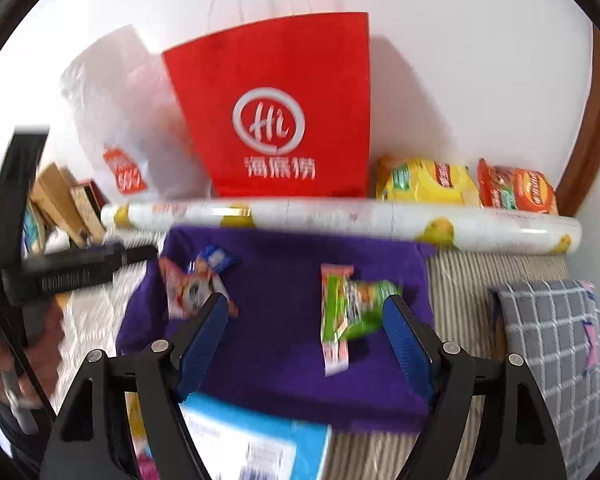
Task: Organize snacks
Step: 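Move both tools back from the towel to the snack pile on the bed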
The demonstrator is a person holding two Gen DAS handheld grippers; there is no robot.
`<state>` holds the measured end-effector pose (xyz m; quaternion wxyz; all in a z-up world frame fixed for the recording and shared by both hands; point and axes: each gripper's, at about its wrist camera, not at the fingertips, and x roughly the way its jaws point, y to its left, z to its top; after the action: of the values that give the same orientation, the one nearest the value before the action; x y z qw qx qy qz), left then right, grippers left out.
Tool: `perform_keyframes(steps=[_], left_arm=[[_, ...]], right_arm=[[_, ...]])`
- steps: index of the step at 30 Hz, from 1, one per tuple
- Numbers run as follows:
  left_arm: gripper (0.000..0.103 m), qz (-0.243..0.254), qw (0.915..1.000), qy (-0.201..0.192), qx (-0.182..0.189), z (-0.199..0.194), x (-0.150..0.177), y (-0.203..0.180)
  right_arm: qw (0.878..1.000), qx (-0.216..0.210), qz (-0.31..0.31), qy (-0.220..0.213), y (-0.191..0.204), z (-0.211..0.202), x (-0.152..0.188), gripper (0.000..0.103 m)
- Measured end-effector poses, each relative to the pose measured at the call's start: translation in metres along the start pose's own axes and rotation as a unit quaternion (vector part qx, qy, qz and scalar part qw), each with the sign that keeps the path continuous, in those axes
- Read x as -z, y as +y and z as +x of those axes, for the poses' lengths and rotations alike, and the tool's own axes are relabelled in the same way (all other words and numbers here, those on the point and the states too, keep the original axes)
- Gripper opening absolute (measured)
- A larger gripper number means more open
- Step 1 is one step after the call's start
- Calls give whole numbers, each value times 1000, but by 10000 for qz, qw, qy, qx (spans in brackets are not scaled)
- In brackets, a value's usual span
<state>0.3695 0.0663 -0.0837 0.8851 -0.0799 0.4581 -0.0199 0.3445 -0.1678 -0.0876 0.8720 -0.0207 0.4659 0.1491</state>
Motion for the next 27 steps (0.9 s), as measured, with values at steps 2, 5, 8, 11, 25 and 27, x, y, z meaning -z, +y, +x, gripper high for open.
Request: perform_keyframes(steps=[2, 5, 8, 11, 25, 27], left_arm=[[68, 36, 10000, -55, 30, -9, 2, -4], [68, 64, 9998, -107, 170, -21, 4, -14], [68, 283, 9989, -264, 281, -40, 12, -28], [68, 367, 9977, -402, 393, -60, 31, -30], [68, -56, 9998, -70, -205, -100, 160, 71], [68, -166, 9996, -51, -244, -104, 170, 83]], right_arm=[[9997, 197, 0, -110, 4, -19, 17, 80], [9998, -17, 184, 42, 6, -40, 43, 80], [9998, 10, 201, 78, 14, -59, 72, 79], [9998, 46, -17, 187, 28, -71, 103, 79], [9961, -630, 13, 613, 57, -45, 205, 70], [9966, -523, -73, 638, 62, -39, 209, 70]])
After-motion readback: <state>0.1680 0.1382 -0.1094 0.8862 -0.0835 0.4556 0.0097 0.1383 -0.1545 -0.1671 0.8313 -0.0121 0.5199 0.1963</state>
